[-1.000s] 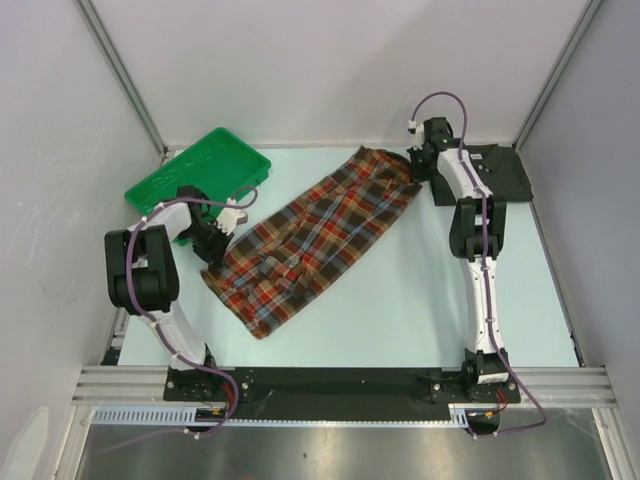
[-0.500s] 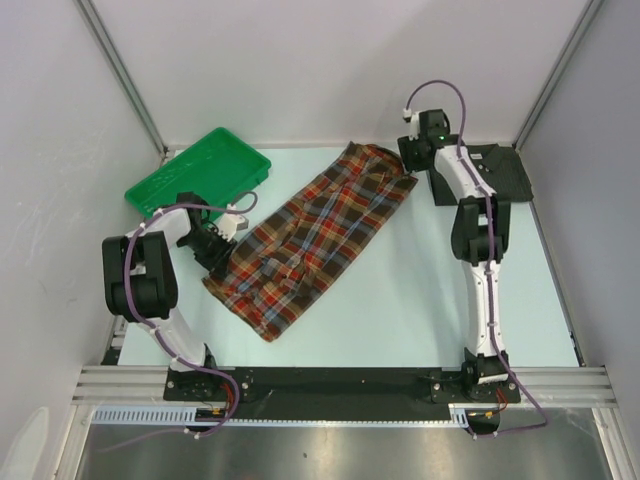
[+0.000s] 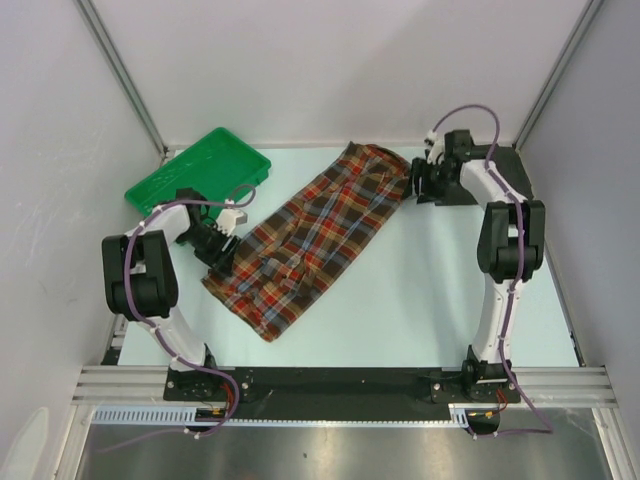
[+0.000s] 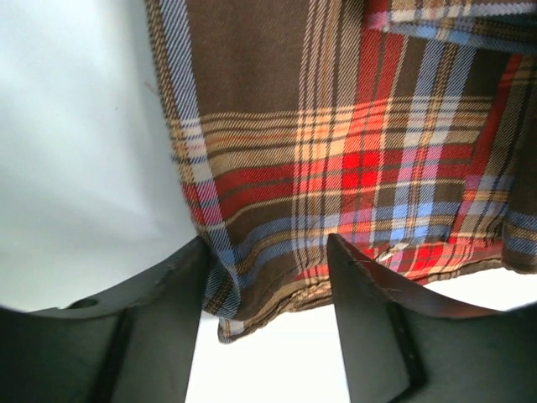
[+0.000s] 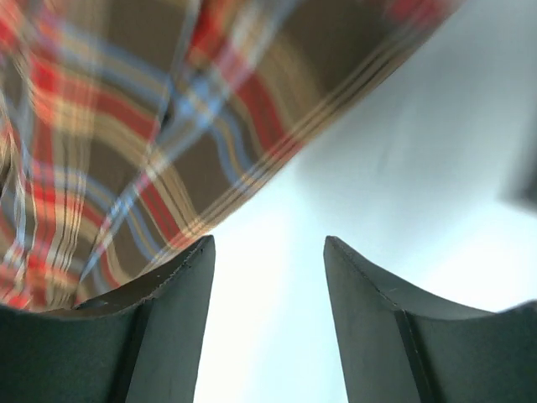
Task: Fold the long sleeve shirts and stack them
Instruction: Fold the shirt
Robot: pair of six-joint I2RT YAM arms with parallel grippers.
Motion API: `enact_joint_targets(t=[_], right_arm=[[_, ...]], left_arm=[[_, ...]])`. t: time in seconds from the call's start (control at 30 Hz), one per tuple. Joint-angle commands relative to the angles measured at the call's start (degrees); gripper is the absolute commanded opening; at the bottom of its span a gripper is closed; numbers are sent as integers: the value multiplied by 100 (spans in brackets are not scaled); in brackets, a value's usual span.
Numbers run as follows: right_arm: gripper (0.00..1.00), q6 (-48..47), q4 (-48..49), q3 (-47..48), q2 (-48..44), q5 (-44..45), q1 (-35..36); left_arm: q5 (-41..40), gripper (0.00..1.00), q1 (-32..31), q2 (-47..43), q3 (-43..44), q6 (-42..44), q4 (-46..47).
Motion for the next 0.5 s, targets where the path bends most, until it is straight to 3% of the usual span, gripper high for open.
enact_joint_targets(t=[0.0, 0.07, 0.3, 0.47], right_arm=[[60, 766, 218, -458, 206, -1119, 303], [61, 995, 570, -687, 232, -1242, 365], [61, 1787, 1668, -1540, 276, -1287, 734], [50, 2322, 1994, -1917, 452, -1374, 875]], left_arm=[[-200, 65, 51, -415, 209, -44, -58], [-191, 70, 60, -564, 227, -114, -101], [-130, 70, 69, -793, 271, -158, -251], [-60, 70, 69, -942, 350, -281, -295]])
